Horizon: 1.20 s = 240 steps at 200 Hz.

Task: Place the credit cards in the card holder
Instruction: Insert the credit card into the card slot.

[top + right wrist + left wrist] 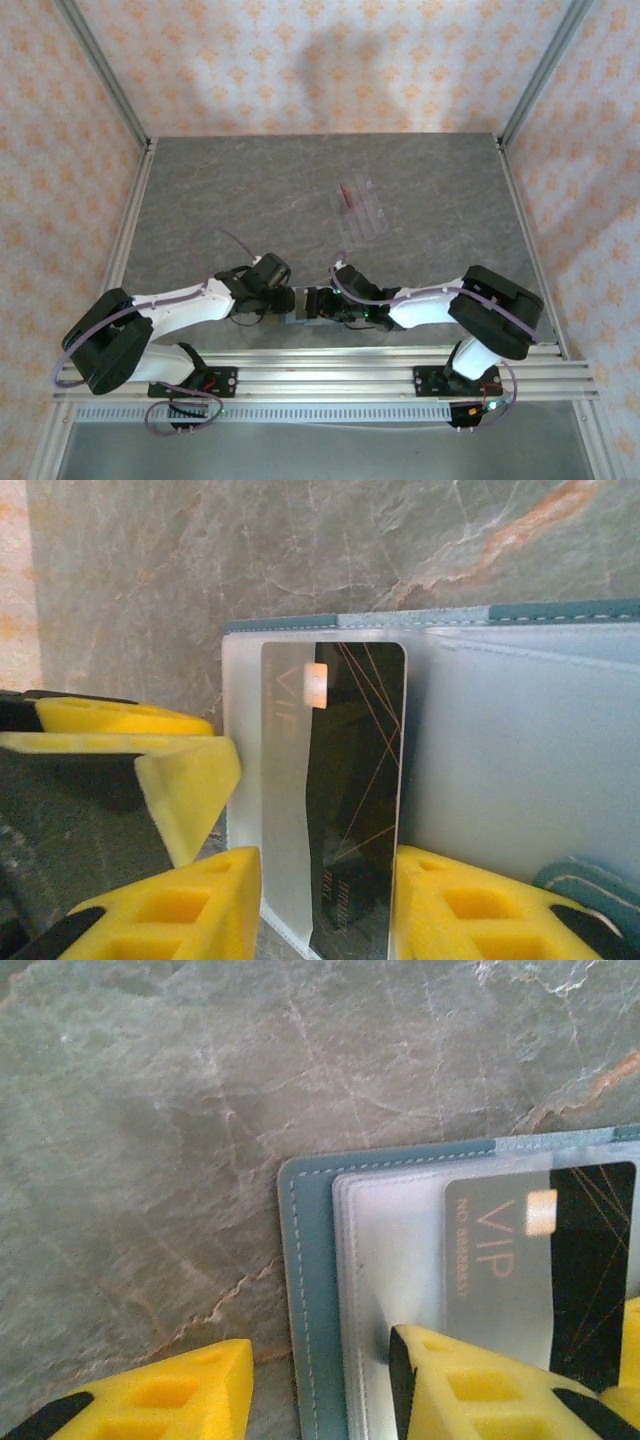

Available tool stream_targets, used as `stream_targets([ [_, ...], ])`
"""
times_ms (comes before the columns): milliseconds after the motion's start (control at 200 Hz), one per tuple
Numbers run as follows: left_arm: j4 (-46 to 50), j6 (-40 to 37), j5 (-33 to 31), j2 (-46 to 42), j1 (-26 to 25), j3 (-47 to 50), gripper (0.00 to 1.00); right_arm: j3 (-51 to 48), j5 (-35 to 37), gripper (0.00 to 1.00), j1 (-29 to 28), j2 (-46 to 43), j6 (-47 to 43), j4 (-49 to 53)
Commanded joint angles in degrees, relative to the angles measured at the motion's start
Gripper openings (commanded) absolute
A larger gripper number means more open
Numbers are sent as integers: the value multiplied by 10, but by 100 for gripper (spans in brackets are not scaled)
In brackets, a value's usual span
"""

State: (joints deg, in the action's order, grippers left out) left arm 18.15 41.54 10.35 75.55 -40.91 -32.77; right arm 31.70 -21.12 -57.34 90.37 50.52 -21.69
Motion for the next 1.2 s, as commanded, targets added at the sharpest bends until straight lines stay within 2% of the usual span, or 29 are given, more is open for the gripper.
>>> stream_targets([
  [0,51,-7,9,-26,-2,-2,42,7,11,39,-4,-3,-25,113],
  [310,71,-15,24,-63,4,-14,42,38,31,38,-1,-18,-46,191],
  [651,42,-30,41,-8,5,-35,27,56,19,38,12,-19,-57,201],
  [801,29,-32,44,21,5,-37,20,60,14,31,14,-14,-60,204],
  [1196,-6,-25,54,43,3,-14,18,76,10,12,14,-5,-72,217],
])
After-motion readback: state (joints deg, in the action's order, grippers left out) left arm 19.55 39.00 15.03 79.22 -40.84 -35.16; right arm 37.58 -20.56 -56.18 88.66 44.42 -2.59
